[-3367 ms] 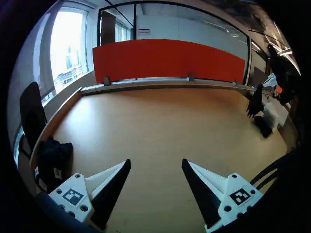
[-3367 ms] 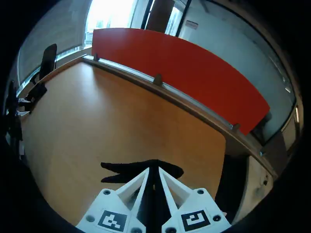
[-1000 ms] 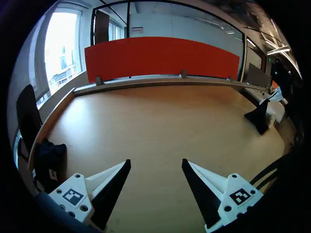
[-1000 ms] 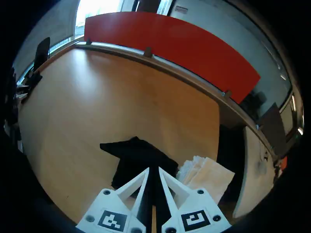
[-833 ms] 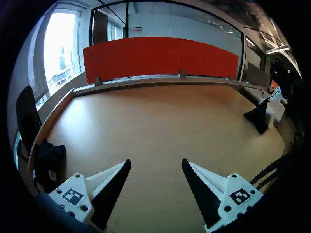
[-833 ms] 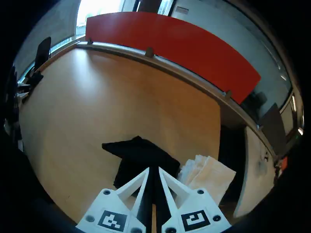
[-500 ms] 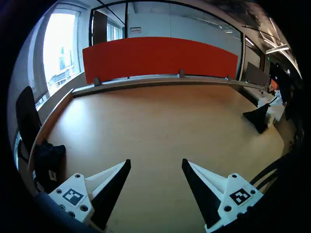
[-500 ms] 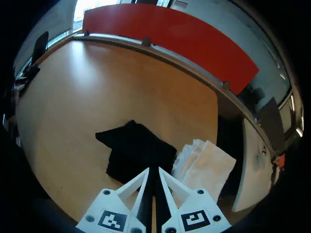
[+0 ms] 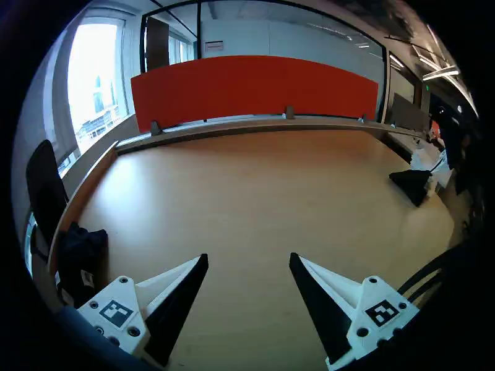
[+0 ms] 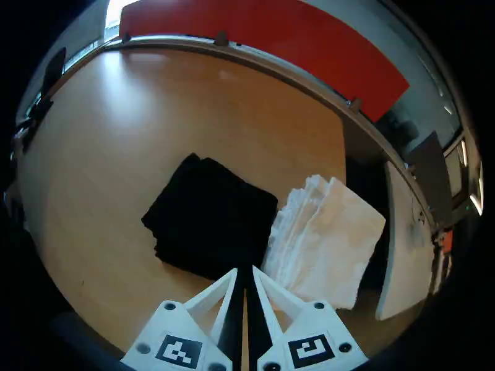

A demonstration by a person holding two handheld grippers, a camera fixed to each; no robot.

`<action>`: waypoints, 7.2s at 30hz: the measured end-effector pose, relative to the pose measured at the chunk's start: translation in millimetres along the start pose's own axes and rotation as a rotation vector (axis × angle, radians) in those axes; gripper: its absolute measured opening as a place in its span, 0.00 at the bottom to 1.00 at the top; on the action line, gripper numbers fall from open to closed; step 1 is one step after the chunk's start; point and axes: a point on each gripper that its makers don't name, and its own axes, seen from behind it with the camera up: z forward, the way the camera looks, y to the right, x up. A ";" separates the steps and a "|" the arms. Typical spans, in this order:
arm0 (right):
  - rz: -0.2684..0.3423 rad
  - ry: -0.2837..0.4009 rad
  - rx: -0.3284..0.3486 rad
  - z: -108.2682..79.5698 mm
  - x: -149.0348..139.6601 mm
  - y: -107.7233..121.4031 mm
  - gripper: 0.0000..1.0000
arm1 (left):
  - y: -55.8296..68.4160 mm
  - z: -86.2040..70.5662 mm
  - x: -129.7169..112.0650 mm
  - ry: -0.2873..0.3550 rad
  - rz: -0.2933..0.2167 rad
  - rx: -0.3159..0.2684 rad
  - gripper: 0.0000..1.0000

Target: Fold towel

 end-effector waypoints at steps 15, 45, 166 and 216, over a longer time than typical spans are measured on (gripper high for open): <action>0.043 -0.084 0.002 32.5 -33.9 -2.8 0.02 | -0.7 -4.2 0.3 -0.012 0.030 0.020 0.98; 0.116 -0.159 0.011 67.3 -64.4 -8.1 0.03 | -1.6 -3.7 2.2 -0.031 0.055 0.052 0.97; 0.144 0.063 0.011 7.8 -12.5 -26.0 0.73 | 12.0 5.6 16.4 -0.002 0.066 0.003 0.98; 0.142 0.042 0.080 81.8 41.9 -5.1 0.47 | -4.9 -5.8 0.0 -0.051 0.037 0.092 0.98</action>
